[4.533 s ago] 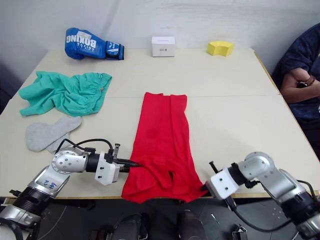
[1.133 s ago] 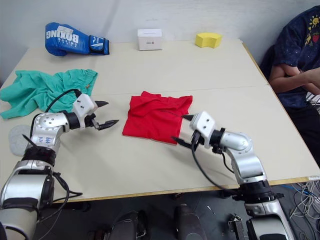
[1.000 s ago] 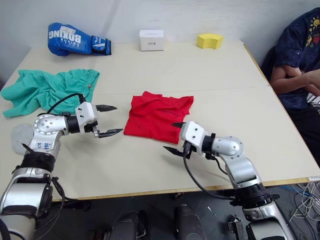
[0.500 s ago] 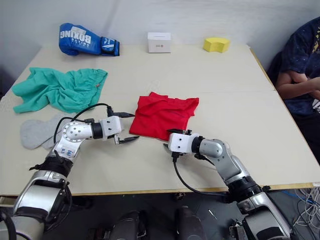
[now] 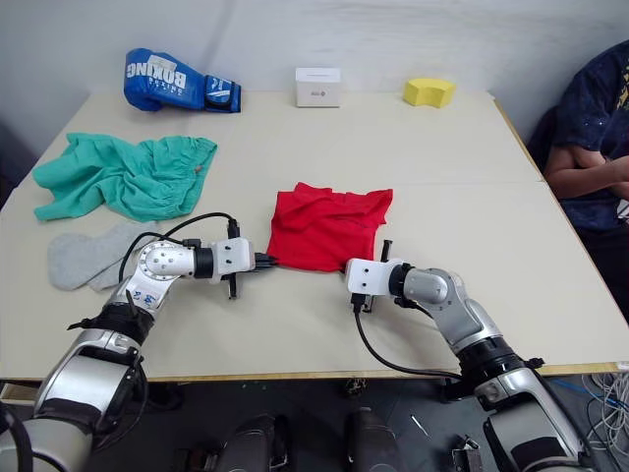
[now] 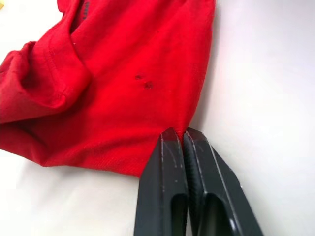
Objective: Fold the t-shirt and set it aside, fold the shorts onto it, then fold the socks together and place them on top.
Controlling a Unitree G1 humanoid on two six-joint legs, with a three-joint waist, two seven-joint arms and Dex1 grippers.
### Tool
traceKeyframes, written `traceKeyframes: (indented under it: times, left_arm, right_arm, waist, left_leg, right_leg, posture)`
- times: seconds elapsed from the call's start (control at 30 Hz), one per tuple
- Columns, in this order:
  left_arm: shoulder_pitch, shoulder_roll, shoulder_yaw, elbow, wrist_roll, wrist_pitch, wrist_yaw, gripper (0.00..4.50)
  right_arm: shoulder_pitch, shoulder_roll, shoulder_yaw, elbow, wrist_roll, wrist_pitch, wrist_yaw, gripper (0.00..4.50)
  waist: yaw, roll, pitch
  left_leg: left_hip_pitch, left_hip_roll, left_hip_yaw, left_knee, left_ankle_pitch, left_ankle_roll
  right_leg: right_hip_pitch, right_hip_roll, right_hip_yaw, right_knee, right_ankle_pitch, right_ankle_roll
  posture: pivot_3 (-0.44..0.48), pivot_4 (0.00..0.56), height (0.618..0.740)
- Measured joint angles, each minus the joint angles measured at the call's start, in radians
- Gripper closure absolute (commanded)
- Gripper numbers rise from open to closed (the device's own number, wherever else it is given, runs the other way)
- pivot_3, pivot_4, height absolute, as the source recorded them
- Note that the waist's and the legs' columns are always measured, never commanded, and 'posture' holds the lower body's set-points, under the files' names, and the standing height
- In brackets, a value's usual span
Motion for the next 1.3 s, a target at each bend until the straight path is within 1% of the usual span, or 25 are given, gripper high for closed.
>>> traceKeyframes:
  times: [0.07,0.17,0.27,0.33,0.47,0.53,0.67,0.73,0.83,0.93,1.0,1.03,1.1,1.17,1.3]
  left_arm:
    - [0.052,0.021,0.008,-0.085,-0.019,0.025,-0.017,4.48]
    - [0.162,0.055,0.021,-0.269,-0.053,0.095,-0.031,4.48]
    - [0.261,0.078,0.025,-0.426,-0.080,0.167,-0.033,4.48]
    - [0.296,0.089,0.025,-0.491,-0.083,0.206,-0.030,4.48]
    - [0.397,0.129,0.034,-0.638,-0.089,0.262,-0.021,4.48]
    - [0.468,0.156,0.044,-0.730,-0.099,0.287,-0.016,4.48]
    - [0.587,0.205,0.070,-0.860,-0.115,0.324,-0.008,4.48]
    - [0.646,0.215,0.086,-0.919,-0.118,0.343,0.007,4.48]
    - [0.733,0.221,0.108,-0.994,-0.123,0.370,0.029,4.48]
    - [0.797,0.228,0.120,-1.056,-0.125,0.406,0.048,4.48]
    - [0.829,0.230,0.132,-1.078,-0.123,0.417,0.065,4.00]
    - [0.840,0.236,0.144,-1.079,-0.124,0.417,0.069,3.80]
    - [0.865,0.243,0.173,-1.082,-0.139,0.417,0.073,3.19]
    - [0.892,0.243,0.201,-1.081,-0.183,0.420,0.062,2.56]
    - [0.927,0.247,0.255,-1.082,-0.282,0.442,0.021,1.26]
  right_arm:
    - [0.008,-0.014,-0.007,0.001,0.016,-0.021,0.013,4.50]
    - [0.029,-0.037,-0.017,-0.005,0.046,-0.065,0.034,4.50]
    - [0.077,-0.075,-0.030,-0.049,0.078,-0.105,0.063,4.50]
    - [0.098,-0.090,-0.033,-0.077,0.091,-0.114,0.077,4.50]
    - [0.173,-0.137,-0.041,-0.182,0.129,-0.130,0.107,4.50]
    - [0.231,-0.159,-0.042,-0.251,0.146,-0.131,0.121,4.50]
    - [0.335,-0.174,-0.042,-0.330,0.152,-0.148,0.126,4.50]
    - [0.358,-0.176,-0.042,-0.340,0.152,-0.165,0.124,4.50]
    - [0.386,-0.179,-0.042,-0.343,0.164,-0.190,0.130,4.50]
    - [0.413,-0.193,-0.042,-0.350,0.209,-0.184,0.167,4.50]
    - [0.419,-0.194,-0.042,-0.354,0.232,-0.173,0.186,4.50]
    - [0.424,-0.196,-0.042,-0.356,0.244,-0.165,0.195,4.27]
    - [0.454,-0.205,-0.054,-0.383,0.297,-0.112,0.218,3.79]
    - [0.490,-0.230,-0.060,-0.425,0.349,-0.070,0.254,3.12]
    - [0.528,-0.246,-0.086,-0.505,0.439,-0.005,0.294,1.72]
  waist:
    - [-0.004,0.000,0.000]
    - [-0.007,0.001,0.000]
    - [-0.006,0.001,0.000]
    - [-0.005,0.001,0.000]
    - [-0.008,0.001,0.001]
    - [-0.010,0.002,0.001]
    - [-0.012,0.002,0.001]
    - [-0.016,0.002,0.001]
    - [-0.020,0.002,0.001]
    - [-0.020,0.002,0.001]
    - [-0.021,0.002,0.001]
    - [-0.021,0.002,0.001]
    - [-0.021,0.002,0.001]
    - [-0.020,0.002,0.000]
    - [-0.021,0.002,0.001]
  left_leg:
    - [0.000,0.001,0.000,-0.001,-0.001,-0.001]
    - [-0.001,0.003,0.001,-0.001,-0.001,-0.002]
    - [-0.002,0.003,0.001,-0.001,-0.002,-0.002]
    - [-0.002,0.003,0.001,-0.001,-0.002,-0.002]
    - [-0.001,0.003,0.001,-0.002,-0.002,-0.003]
    - [-0.001,0.004,0.001,-0.004,-0.003,-0.003]
    - [-0.001,0.004,0.001,-0.005,-0.003,-0.003]
    - [-0.001,0.004,0.001,-0.005,-0.005,0.001]
    - [0.000,0.004,0.000,-0.005,-0.006,0.002]
    - [0.000,0.004,0.000,-0.006,-0.006,0.003]
    - [0.000,0.004,0.000,-0.006,-0.006,0.003]
    - [0.000,0.004,0.000,-0.006,-0.006,0.003]
    - [0.000,0.004,-0.001,-0.008,-0.006,0.003]
    - [0.000,0.004,-0.001,-0.010,-0.006,0.003]
    - [0.000,0.004,-0.001,-0.012,-0.006,0.003]
  right_leg:
    - [0.000,0.001,0.000,-0.002,0.000,0.000]
    - [0.000,0.003,0.001,-0.005,-0.001,0.000]
    - [0.000,0.003,0.001,-0.006,-0.001,0.000]
    - [0.000,0.003,0.001,-0.006,-0.001,0.000]
    - [0.000,0.003,0.001,-0.006,-0.001,0.000]
    - [-0.001,0.003,0.002,-0.007,-0.001,-0.001]
    - [0.000,0.004,0.002,-0.008,-0.001,-0.001]
    - [0.000,0.003,0.002,-0.009,-0.001,-0.001]
    - [0.000,0.003,0.001,-0.009,-0.001,-0.001]
    - [0.001,0.003,0.001,-0.010,-0.001,-0.002]
    - [0.001,0.003,0.001,-0.011,-0.001,-0.002]
    - [0.001,0.003,0.001,-0.011,-0.001,-0.002]
    - [0.001,0.003,0.001,-0.013,0.000,-0.002]
    - [0.001,0.003,0.001,-0.015,0.000,-0.003]
    - [0.001,0.003,0.001,-0.015,0.000,-0.003]
  posture:
    - [0.000,0.150,0.740]
    - [0.000,0.150,0.740]
    - [0.000,0.150,0.740]
    - [0.000,0.150,0.740]
    - [0.000,0.150,0.740]
    - [0.000,0.150,0.740]
    - [0.000,0.150,0.740]
    - [0.000,0.150,0.740]
    - [0.000,0.150,0.740]
    - [0.000,0.150,0.740]
    - [0.000,0.150,0.740]
    - [0.000,0.150,0.740]
    - [0.000,0.150,0.740]
    - [0.000,0.150,0.740]
    - [0.000,0.150,0.740]
